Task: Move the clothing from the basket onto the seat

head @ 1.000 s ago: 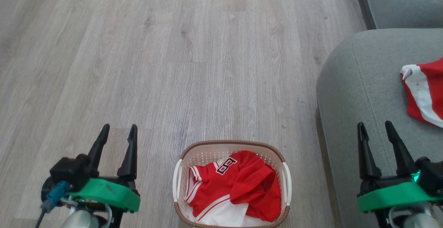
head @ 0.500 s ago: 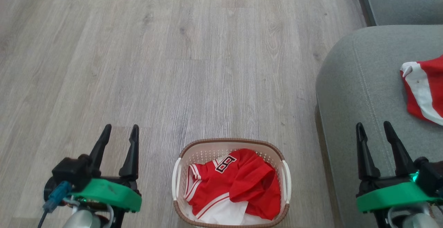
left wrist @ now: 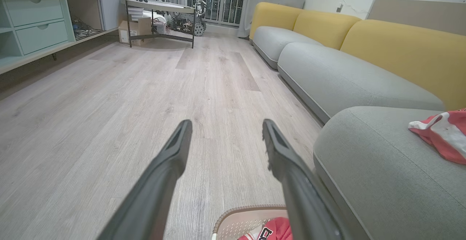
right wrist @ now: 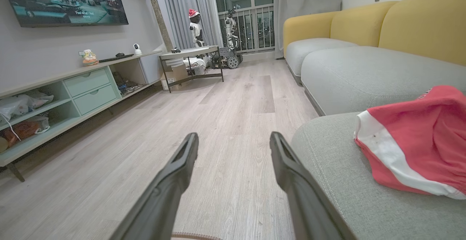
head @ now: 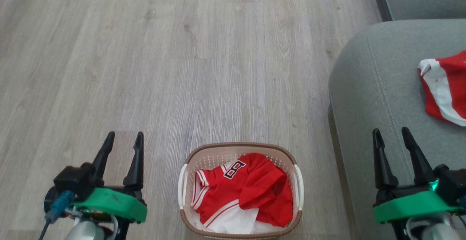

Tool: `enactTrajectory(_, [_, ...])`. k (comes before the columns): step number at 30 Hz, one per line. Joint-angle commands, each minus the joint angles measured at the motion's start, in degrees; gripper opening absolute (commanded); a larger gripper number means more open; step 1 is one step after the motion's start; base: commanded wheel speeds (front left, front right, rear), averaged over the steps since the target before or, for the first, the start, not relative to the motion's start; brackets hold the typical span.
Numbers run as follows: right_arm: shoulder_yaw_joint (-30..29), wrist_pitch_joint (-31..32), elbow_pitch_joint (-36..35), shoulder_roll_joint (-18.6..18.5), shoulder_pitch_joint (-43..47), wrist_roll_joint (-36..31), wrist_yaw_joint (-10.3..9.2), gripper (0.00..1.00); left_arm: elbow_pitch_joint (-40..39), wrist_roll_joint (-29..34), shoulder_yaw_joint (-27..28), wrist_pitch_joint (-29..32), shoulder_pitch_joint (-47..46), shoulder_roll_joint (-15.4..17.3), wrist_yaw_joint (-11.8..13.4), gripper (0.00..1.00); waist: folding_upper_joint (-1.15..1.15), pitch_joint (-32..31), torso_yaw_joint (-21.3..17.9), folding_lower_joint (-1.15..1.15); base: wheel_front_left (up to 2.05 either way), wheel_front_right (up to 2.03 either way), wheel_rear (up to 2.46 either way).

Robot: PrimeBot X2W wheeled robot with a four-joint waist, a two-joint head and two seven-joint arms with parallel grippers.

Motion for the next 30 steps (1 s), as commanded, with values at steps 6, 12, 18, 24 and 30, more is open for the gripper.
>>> enactTrajectory(6, [1.4, -0.6, -1.6, -0.6, -4.2, 0.1, -0.01, 1.0, -1.0, 0.5, 2.1, -0.6, -3.6, 0.4, -0.7, 1.0, 0.0, 2.1, -1.2, 0.0, 0.0, 0.0, 0.0])
enactTrajectory(12, [1.4, -0.6, -2.2, -0.8, -6.3, -0.4, -0.01, 1.0, 0.0, 0.5, 1.6, -0.6, -5.9, 0.2, -1.6, 1.0, 0.0, 4.9, -2.5, 0.0, 0.0, 0.0, 0.0])
enactTrajectory(18, [1.4, -0.6, -2.8, -0.9, -8.7, -0.9, -0.01, 1.0, 1.2, 0.6, 0.9, -0.6, -8.8, -0.2, -2.6, 1.0, 0.0, 8.2, -4.0, 0.0, 0.0, 0.0, 0.0])
enactTrajectory(24, [1.6, -0.6, -3.4, -0.9, -11.1, -1.1, -0.01, 1.0, 2.7, 0.8, 0.0, -0.5, -11.6, -0.6, -3.7, 1.0, 0.0, 11.3, -5.1, 0.0, 0.0, 0.0, 0.0])
enactTrajectory(30, [2.0, -0.7, -4.2, -0.3, -14.0, -1.3, -0.01, 1.0, 6.1, 1.4, -1.4, -0.2, -15.7, -0.9, -5.4, 1.0, 0.0, 15.5, -6.5, 0.0, 0.0, 0.0, 0.0])
